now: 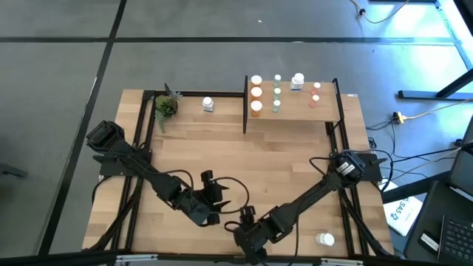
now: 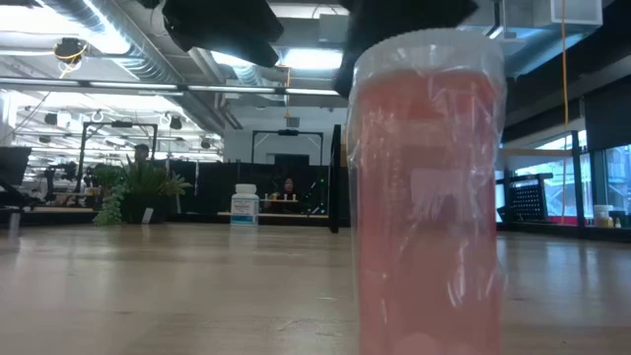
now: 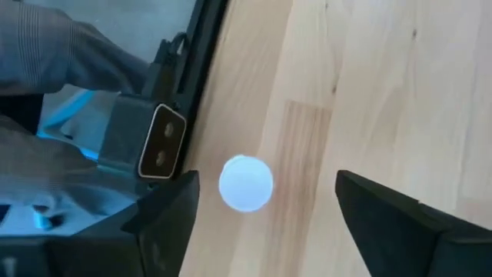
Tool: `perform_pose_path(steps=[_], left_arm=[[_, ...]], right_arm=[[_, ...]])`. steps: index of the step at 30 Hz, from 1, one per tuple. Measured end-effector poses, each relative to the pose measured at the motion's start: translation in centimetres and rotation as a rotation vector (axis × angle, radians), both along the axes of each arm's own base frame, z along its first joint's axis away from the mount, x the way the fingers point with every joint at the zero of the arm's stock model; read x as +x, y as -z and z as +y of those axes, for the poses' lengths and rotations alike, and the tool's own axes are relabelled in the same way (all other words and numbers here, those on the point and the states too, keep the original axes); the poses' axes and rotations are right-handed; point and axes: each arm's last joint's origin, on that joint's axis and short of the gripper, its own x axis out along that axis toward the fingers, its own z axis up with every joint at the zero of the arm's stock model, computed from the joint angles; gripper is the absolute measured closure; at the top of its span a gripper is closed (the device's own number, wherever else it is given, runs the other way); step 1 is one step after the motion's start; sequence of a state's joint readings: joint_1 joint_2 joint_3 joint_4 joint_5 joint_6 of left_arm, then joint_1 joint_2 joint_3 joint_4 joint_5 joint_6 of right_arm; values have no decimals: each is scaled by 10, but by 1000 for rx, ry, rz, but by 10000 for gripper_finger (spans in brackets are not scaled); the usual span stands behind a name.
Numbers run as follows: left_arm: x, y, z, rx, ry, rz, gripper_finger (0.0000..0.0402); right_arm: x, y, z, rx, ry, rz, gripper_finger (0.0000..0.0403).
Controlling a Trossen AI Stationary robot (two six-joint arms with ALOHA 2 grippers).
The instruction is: Pick and place medicine bottles onto shelf by color
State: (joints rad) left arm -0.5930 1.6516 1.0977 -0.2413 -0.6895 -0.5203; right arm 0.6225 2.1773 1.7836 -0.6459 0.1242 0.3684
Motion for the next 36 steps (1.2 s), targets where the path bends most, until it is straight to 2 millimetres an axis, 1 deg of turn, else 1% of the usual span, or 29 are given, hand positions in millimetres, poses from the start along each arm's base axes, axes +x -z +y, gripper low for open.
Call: perform_pose_path(steps=[3,9,15,21,28,31,34,36], left_arm=[[1,0,2,0,-7,0,195],[3,0,6,0,-19,0,195],[4,0,6,-1,-22,-1,195],[4,-1,6,-6,-22,-9,195],[4,-1,6,-6,-21,-10,195],[4,-1,6,-6,-21,-9,195],[4,-1,6,-6,-21,-9,195],[4,-1,6,-6,-21,-10,195]], right_arm=[[-1,1,0,11,31,19,96],[-1,1,1,-3,45,2,96],[1,10,4,-4,41,6,96],[0,14,7,-8,35,10,96],[2,28,9,-16,26,31,96],[2,29,9,-14,25,31,96],[3,29,10,-18,17,28,102],[3,29,10,-20,10,24,113]])
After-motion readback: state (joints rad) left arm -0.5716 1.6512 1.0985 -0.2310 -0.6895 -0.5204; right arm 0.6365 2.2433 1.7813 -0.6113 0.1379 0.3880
